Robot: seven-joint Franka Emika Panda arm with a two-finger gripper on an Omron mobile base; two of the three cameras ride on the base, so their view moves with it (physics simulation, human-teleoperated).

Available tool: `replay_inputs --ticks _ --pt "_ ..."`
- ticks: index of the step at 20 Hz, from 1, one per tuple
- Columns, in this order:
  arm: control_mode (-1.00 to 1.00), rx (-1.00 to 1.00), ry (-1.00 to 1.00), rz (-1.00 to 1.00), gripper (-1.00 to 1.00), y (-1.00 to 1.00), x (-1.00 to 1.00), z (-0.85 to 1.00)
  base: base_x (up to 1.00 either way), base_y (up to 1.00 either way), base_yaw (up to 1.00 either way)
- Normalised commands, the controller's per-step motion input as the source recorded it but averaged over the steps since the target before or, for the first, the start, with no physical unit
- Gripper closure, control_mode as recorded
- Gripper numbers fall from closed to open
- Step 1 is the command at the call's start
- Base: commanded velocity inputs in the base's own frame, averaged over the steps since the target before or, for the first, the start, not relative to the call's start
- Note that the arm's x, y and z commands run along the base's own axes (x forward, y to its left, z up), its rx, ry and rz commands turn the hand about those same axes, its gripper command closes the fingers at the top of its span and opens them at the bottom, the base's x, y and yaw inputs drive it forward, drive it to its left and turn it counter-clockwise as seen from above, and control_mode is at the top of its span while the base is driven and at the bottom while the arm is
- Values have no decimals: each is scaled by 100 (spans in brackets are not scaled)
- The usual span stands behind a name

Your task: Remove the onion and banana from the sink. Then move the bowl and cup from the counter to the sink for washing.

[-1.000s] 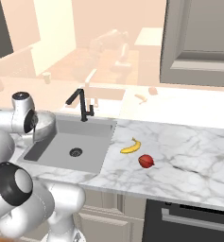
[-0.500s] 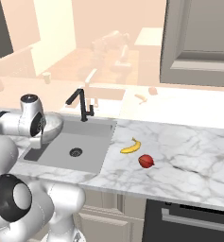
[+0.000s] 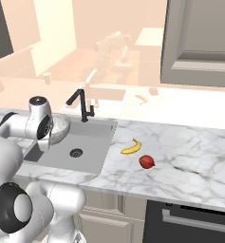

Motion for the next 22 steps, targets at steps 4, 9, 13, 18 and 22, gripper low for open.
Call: replay_inputs --ticks 4,9,13,18,22 --pt "-100 0 0 1 100 -24 0 0 0 0 0" --pt "-100 0 2 4 100 -20 6 0 0 0 0" --pt "-100 0 2 7 100 -17 9 0 0 0 0" --pt "-100 -3 5 8 100 -14 10 -1 0 0 0" --pt "-100 -5 6 11 100 -13 12 -2 0 0 0"
